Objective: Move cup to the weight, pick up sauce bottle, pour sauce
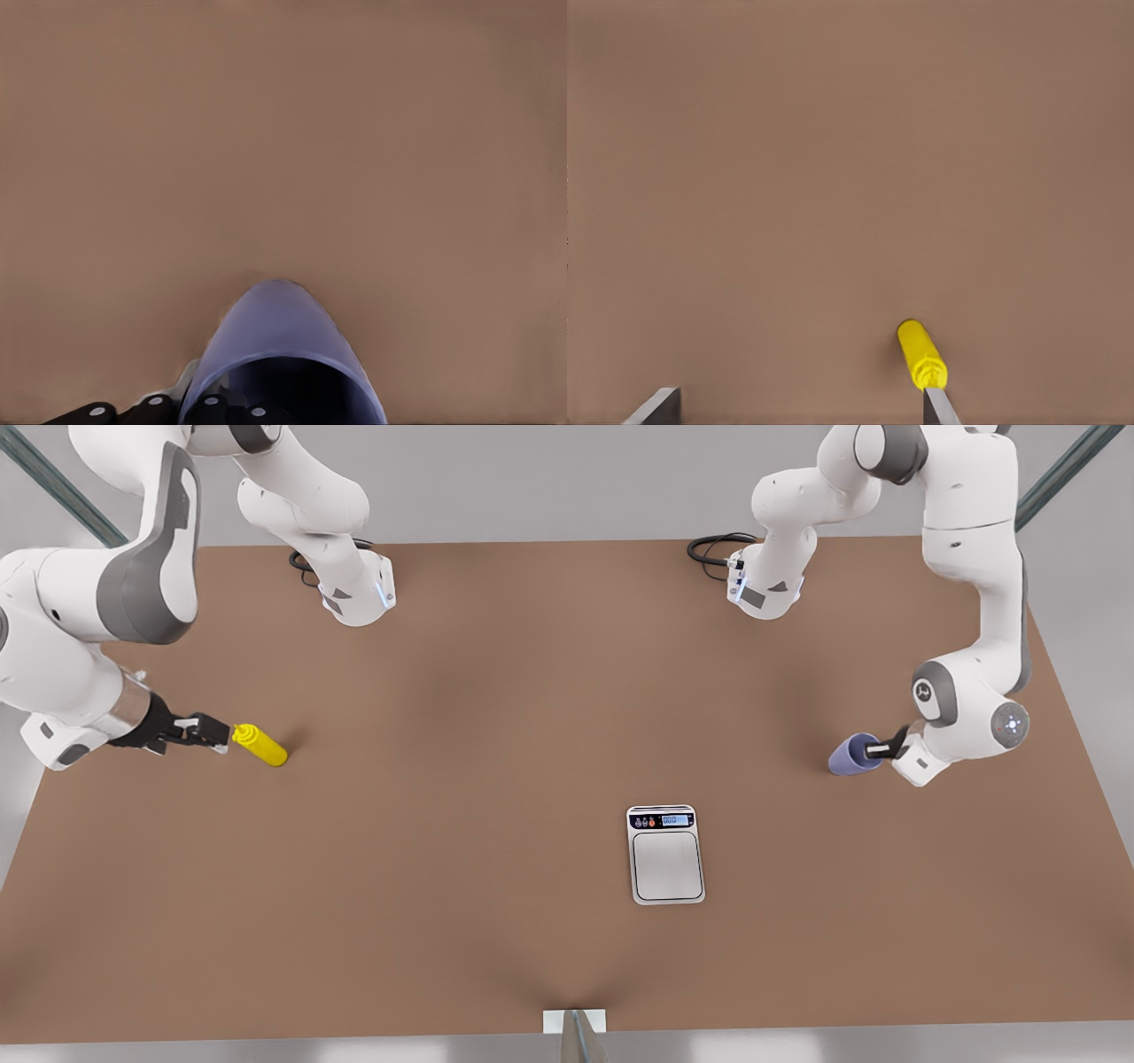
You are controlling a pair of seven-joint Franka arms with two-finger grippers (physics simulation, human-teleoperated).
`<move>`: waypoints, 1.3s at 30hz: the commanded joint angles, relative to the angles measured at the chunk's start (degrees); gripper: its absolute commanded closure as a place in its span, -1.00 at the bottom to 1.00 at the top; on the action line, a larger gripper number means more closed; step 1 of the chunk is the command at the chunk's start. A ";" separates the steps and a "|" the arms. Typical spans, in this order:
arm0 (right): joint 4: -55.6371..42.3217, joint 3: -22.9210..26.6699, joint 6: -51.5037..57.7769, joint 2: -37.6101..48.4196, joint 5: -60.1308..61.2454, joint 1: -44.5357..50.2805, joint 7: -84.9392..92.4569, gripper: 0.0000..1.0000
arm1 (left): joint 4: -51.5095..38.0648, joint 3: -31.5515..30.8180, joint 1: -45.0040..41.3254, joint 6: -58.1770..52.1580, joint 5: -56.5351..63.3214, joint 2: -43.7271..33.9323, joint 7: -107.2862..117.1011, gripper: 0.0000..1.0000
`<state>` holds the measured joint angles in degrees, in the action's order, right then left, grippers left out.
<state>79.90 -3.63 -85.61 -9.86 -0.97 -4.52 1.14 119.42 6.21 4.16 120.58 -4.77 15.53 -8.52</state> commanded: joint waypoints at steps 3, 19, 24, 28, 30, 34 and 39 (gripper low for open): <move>-6.16 4.59 5.01 -4.82 5.01 0.65 -3.86 -1.00 | -8.23 -5.77 -3.64 -2.98 -2.97 2.30 15.28 0.57; 16.16 34.04 19.16 -23.71 59.68 -17.98 -30.15 -1.00 | -45.86 -15.70 -20.95 -4.12 -2.44 29.82 47.72 0.57; 15.01 26.04 24.61 -31.98 61.88 -22.47 -26.02 -1.00 | -45.86 -15.09 -21.04 -3.77 -2.00 30.26 46.93 0.57; 16.77 23.76 27.24 -33.12 61.88 -22.55 -25.31 -1.00 | -45.86 -15.09 -21.04 -3.33 -2.00 30.26 47.11 0.38; 18.62 23.76 27.77 -33.03 61.18 -22.29 -25.93 -1.00 | -45.86 -15.09 -21.04 -3.07 -2.00 30.26 47.55 0.03; 18.88 22.09 24.70 -33.12 59.24 -22.11 -26.02 -1.00 | -45.94 -15.00 -20.95 -3.07 -2.00 30.17 47.55 0.01; 18.88 21.73 23.82 -33.21 53.88 -22.29 -26.19 -1.00 | -46.29 -15.09 -20.95 -3.69 -2.35 29.73 48.07 -0.81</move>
<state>98.79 18.08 -61.79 -43.07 52.91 -26.88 -25.05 73.13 -8.88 -16.79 116.74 -6.87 45.14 39.55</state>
